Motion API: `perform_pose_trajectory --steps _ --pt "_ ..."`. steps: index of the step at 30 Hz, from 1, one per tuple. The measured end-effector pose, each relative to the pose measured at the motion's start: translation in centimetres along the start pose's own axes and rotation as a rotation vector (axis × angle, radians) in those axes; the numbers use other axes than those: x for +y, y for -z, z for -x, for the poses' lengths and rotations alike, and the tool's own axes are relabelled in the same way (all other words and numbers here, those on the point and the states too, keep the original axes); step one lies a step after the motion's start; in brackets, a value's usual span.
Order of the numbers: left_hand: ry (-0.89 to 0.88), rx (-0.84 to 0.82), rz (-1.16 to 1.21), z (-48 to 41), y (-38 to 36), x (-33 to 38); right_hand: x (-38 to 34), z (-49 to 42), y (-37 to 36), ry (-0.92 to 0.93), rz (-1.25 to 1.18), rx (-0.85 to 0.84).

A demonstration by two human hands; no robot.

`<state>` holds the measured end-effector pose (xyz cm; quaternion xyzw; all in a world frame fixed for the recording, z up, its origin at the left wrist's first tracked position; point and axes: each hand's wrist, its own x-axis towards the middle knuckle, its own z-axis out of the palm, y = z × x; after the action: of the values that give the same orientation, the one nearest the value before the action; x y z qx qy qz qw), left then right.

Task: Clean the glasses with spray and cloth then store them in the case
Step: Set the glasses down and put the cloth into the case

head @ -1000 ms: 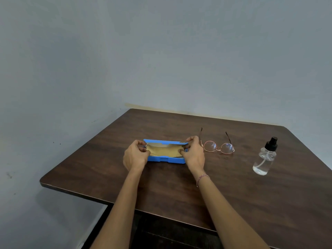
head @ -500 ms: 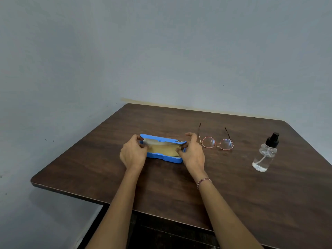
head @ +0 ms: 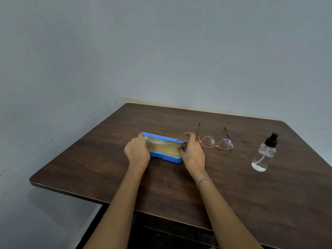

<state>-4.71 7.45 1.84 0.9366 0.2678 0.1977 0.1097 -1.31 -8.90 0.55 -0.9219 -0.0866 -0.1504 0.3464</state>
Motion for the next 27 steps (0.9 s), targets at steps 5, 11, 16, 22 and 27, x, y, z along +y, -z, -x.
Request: perform_pose_trajectory --steps 5,11,16,22,27 --pt "0.052 -0.054 -0.041 -0.2 0.3 0.3 -0.2 0.0 0.4 0.031 0.054 0.0" --pt "0.043 -0.106 -0.114 0.5 0.4 0.7 0.0 0.0 0.8 0.039 0.043 0.032" --pt "0.031 -0.132 -0.128 0.7 0.9 1.3 0.3 0.1 1.0 0.035 0.048 0.031" --pt "0.021 -0.024 0.066 1.4 0.5 0.8 1.1 -0.3 0.7 0.009 -0.006 0.047" --pt "0.061 0.02 0.237 2.1 0.8 0.7 1.7 -0.5 0.9 0.013 -0.103 0.059"
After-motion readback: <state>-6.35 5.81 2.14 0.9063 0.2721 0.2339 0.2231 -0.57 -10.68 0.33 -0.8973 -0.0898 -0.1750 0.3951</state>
